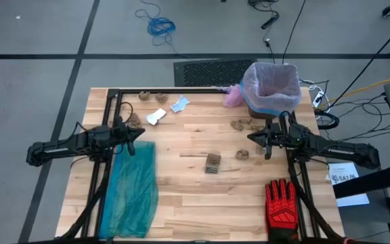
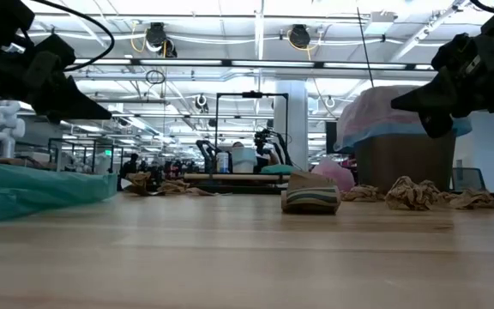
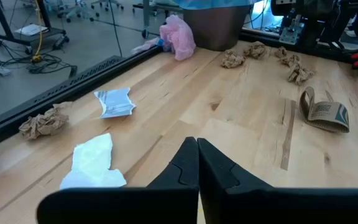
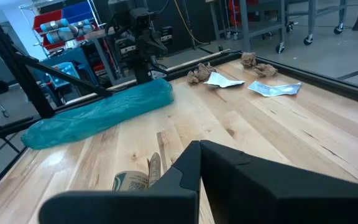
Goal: Place trash/remove bag and relplace
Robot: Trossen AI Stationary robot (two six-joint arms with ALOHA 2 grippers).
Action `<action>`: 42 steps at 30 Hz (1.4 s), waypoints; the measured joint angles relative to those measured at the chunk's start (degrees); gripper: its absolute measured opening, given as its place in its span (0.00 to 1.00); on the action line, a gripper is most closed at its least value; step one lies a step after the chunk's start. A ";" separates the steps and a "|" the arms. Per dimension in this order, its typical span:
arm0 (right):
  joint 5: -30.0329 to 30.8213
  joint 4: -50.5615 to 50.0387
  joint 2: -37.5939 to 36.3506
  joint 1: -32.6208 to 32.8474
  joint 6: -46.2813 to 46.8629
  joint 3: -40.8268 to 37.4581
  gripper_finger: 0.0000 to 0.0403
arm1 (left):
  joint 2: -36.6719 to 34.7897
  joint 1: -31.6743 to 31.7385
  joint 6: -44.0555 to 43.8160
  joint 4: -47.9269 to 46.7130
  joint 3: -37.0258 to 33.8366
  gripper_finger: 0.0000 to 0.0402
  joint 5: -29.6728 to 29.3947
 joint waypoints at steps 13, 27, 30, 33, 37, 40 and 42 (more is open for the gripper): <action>0.00 0.30 0.00 -0.01 0.01 -0.02 0.00 | 0.01 0.00 -0.01 0.00 0.00 0.00 0.00; 1.40 5.88 -0.02 -0.04 19.28 -0.02 0.00 | 0.01 0.00 -0.02 0.00 0.00 0.00 0.00; 3.37 5.85 0.00 -0.04 21.86 -0.02 0.00 | 0.00 0.00 -0.02 0.00 0.00 0.00 0.00; 7.27 6.00 -0.01 -0.04 23.44 -0.02 0.00 | 0.00 0.00 0.00 0.01 0.00 0.00 0.00; 6.59 11.02 0.00 0.14 27.72 -0.02 0.00 | 0.00 0.00 -0.01 0.02 0.00 0.00 0.00; 4.03 16.49 0.37 0.91 28.20 0.45 0.00 | 0.00 0.00 0.00 0.00 0.00 0.00 0.00; 2.52 16.09 1.31 1.59 28.22 2.50 0.00 | 0.02 0.00 0.00 -0.02 0.00 0.00 0.00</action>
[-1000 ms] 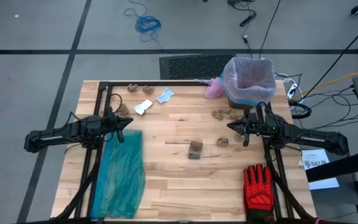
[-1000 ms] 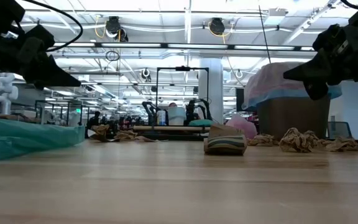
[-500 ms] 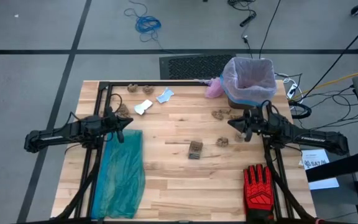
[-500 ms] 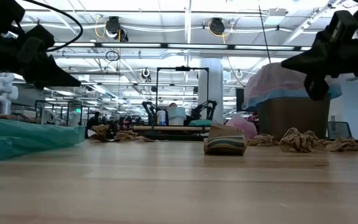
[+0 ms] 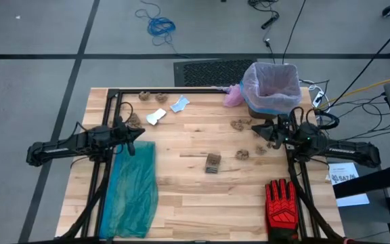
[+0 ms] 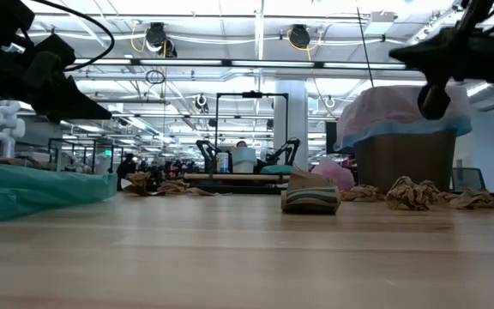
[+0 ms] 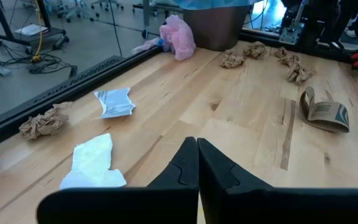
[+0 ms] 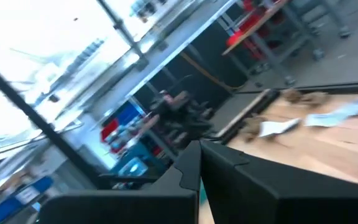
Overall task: Place trash/remove bag and relplace
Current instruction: Put the cardboard coffee sleeve in the trash bin
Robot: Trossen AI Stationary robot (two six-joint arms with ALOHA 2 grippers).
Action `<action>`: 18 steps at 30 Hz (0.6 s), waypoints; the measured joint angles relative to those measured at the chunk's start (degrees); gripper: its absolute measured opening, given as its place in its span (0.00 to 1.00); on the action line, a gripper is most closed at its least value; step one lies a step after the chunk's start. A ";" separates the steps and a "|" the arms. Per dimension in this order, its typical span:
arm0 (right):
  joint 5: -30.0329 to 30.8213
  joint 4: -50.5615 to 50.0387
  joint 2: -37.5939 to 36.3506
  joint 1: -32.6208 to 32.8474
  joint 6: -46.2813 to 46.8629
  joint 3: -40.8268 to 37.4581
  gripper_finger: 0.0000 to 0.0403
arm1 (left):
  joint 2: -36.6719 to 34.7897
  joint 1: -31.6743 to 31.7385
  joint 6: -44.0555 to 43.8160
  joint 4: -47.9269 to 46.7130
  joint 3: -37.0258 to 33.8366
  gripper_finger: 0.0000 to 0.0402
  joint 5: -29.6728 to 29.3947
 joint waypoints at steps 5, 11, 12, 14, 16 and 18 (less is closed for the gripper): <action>-2.67 -8.92 6.13 2.08 -3.74 8.87 0.00 | 0.00 0.00 -0.01 0.02 0.00 0.00 0.00; -4.49 -19.77 17.90 4.71 -8.36 19.77 0.00 | -0.01 0.00 -0.01 0.02 0.00 0.00 0.00; -4.65 -21.31 19.95 5.05 -8.64 20.90 0.00 | 0.00 0.00 0.00 0.04 0.00 0.00 0.00; -5.68 -22.47 24.10 5.89 -9.53 22.58 0.00 | 0.00 0.00 -0.01 0.02 0.00 0.00 0.00; -7.26 -21.86 27.93 6.94 -12.10 23.44 0.00 | 0.00 0.00 -0.02 0.03 0.00 0.00 0.00; -7.15 -21.10 31.64 7.99 -13.42 24.48 0.00 | 0.00 0.00 -0.02 0.02 0.00 0.00 0.00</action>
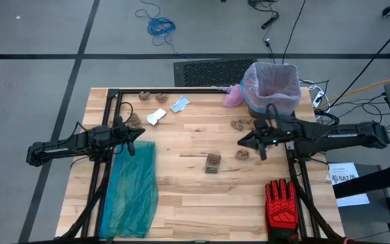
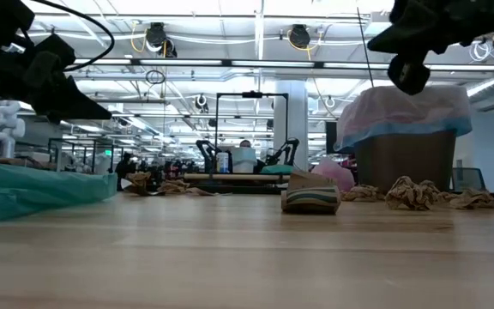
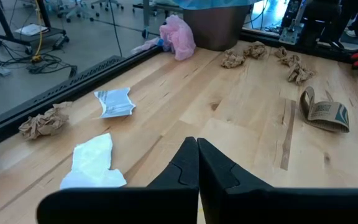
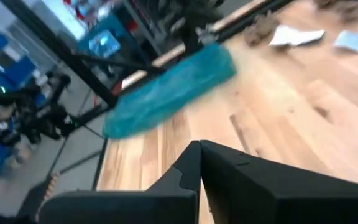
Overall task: Place trash/remove bag and relplace
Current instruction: Put the cardboard coffee sleeve in the trash bin
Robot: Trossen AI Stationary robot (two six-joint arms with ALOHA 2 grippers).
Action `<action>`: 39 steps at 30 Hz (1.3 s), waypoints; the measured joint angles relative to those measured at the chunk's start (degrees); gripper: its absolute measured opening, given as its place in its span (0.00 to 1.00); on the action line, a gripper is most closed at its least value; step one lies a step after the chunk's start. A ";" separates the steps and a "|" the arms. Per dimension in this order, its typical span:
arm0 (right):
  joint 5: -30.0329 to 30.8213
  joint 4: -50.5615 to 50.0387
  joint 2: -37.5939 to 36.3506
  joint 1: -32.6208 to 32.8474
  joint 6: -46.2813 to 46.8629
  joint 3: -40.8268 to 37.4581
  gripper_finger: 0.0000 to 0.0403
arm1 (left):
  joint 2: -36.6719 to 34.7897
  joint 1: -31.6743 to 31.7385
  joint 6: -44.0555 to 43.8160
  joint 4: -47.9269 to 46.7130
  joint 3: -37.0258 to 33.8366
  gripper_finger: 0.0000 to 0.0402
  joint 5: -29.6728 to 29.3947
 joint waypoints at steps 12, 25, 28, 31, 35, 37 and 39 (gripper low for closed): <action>1.58 2.64 20.38 1.09 2.91 1.63 0.23 | 0.00 0.00 0.02 0.00 0.00 0.00 0.00; 1.82 16.15 37.44 1.28 3.21 1.74 0.44 | 0.00 0.00 0.00 0.00 0.00 0.00 0.00; 1.84 16.46 40.41 1.28 2.80 1.74 0.44 | 0.00 0.00 0.01 0.01 0.00 0.00 0.00; 1.83 17.38 43.30 1.28 2.80 1.72 0.44 | 0.00 0.00 0.01 0.02 0.00 0.00 0.00; 1.84 20.23 46.87 1.28 3.94 1.72 0.41 | 0.00 0.00 0.01 -0.02 0.00 0.00 0.00; 2.69 20.61 48.22 1.28 5.14 1.72 0.37 | 0.00 0.00 0.00 0.02 0.00 0.00 0.00; 3.80 20.23 49.16 1.26 5.65 2.10 0.29 | -0.01 0.00 0.00 0.02 0.00 0.00 0.00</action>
